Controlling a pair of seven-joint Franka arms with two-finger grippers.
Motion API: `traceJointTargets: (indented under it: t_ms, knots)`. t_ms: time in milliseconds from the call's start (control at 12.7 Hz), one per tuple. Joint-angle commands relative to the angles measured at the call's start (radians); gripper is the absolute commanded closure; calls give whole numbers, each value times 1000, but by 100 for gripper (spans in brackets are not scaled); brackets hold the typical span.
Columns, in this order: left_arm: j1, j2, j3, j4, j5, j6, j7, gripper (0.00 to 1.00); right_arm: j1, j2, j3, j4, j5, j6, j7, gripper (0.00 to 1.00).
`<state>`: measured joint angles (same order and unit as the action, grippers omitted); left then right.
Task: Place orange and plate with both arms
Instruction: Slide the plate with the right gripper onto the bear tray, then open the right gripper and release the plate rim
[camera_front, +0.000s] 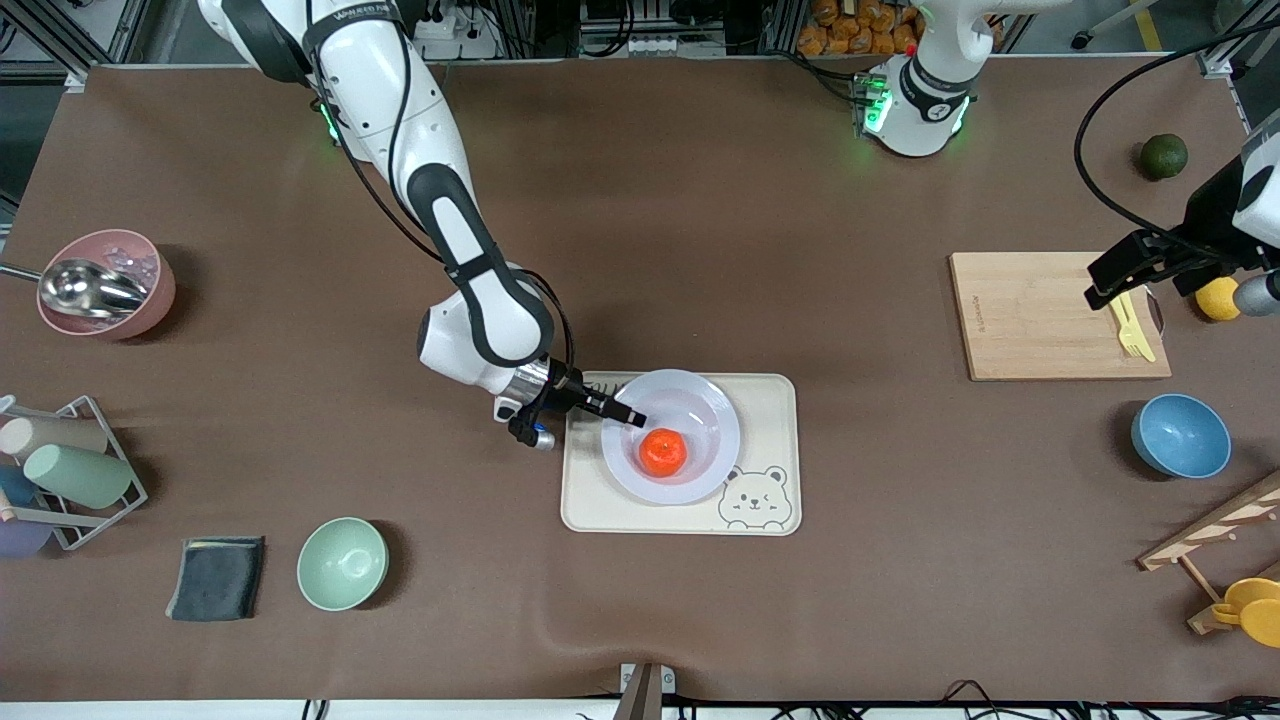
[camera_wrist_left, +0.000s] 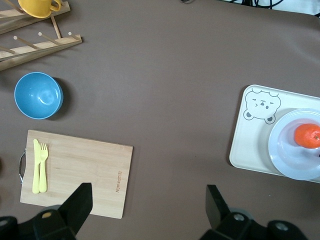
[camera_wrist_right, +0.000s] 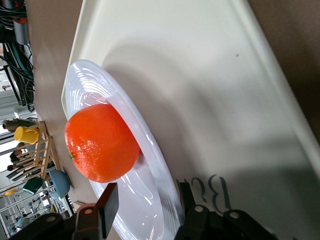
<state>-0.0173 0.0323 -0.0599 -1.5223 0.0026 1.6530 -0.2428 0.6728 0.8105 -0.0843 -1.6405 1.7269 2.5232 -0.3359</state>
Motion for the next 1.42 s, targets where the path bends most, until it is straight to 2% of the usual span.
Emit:
traceJointTargets:
  t_ms: [0,79,237,473,552,788,946,1104,1340]
  knots:
    - [7,0,0,5,-15,7,20,0,-10,4,3,21,-43,0,57,43]
    - [7,0,0,5,-15,7,20,0,-12,6,3,21,-50,0,57,43]
    - [8,0,0,5,-15,7,20,0,-18,7,5,18,-92,0,63,35]
    - [7,3,0,5,-19,7,19,0,-15,7,3,14,-118,0,72,33]
    - [7,3,0,5,-19,7,19,0,-16,7,3,16,-147,0,107,35]
    - [5,1,0,4,-22,7,20,0,-18,4,3,19,-327,-1,283,34]
    - [7,0,0,2,-19,-1,22,0,-21,3,2,21,-357,-13,316,34]
    - [7,-5,0,4,-16,-4,27,0,-48,-7,-3,21,-380,-91,334,33]
    - [7,-6,0,4,-13,-4,33,0,-58,-22,-8,31,-534,-144,489,32]
